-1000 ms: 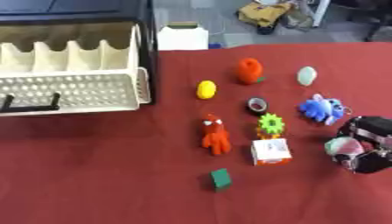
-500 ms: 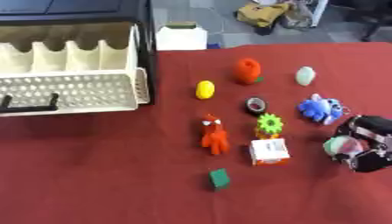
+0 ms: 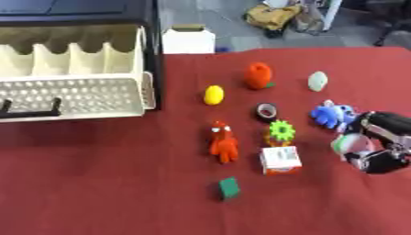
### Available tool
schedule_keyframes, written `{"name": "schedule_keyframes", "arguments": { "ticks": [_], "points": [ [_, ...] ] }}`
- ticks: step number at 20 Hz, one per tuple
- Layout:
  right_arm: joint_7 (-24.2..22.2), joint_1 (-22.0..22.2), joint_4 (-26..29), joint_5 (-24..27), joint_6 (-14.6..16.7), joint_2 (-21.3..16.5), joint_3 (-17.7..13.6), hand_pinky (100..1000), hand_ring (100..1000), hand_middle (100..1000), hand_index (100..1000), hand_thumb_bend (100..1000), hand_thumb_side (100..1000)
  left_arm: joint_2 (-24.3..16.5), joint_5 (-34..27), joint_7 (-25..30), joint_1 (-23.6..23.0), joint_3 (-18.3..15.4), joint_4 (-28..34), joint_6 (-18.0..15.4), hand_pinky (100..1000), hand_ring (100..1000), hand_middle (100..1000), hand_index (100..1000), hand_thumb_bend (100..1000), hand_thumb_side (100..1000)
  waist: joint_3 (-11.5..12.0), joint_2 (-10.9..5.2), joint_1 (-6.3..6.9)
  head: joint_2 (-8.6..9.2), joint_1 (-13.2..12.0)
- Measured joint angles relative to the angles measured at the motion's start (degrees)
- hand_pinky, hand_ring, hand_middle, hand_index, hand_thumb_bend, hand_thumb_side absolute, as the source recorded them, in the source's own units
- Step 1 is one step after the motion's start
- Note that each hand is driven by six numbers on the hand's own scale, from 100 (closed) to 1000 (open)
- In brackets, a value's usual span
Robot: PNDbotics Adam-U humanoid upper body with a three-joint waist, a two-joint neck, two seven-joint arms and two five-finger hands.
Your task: Pick up objects from table and place into drawer.
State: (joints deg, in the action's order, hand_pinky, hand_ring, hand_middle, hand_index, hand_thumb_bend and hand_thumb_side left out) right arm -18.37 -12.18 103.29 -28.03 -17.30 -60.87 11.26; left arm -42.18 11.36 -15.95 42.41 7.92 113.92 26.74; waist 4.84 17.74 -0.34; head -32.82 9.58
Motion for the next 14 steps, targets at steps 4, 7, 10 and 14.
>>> {"name": "schedule_keyframes", "arguments": {
  "ticks": [4, 7, 10, 14],
  "points": [
    [0.56, -0.97, 2.47, -2.3, -0.39, -0.69, 0.01, 180, 510, 508, 479, 100, 100, 0.0, -0.07, -0.01, 0.0, 0.0, 0.0, 0.01, 100, 100, 100, 807, 376, 1000, -0.03, -0.1, -0.27, 0.0, 0.06],
    [0.76, -2.1, 4.62, -3.56, -0.77, -1.27, 0.01, 171, 504, 504, 468, 100, 100, 0.01, -0.2, -0.02, 0.0, 0.0, 0.0, 0.03, 100, 100, 100, 807, 375, 1000, -0.03, -0.35, -0.5, 0.0, 0.06],
    [0.68, -3.67, 6.73, -4.17, -1.23, -1.91, 0.01, 163, 498, 498, 462, 100, 100, 0.01, -0.24, -0.02, 0.0, 0.01, 0.0, 0.06, 100, 100, 100, 807, 377, 1000, 0.11, -0.63, -0.78, 0.0, 0.06],
    [0.34, -6.65, 9.35, -4.47, -1.86, -2.41, 0.02, 155, 489, 489, 453, 100, 100, 0.16, -0.25, 0.07, 0.0, 0.02, 0.0, 0.14, 100, 100, 100, 807, 378, 1000, 0.49, -0.94, -1.22, 0.0, -0.12]
  ]
}}
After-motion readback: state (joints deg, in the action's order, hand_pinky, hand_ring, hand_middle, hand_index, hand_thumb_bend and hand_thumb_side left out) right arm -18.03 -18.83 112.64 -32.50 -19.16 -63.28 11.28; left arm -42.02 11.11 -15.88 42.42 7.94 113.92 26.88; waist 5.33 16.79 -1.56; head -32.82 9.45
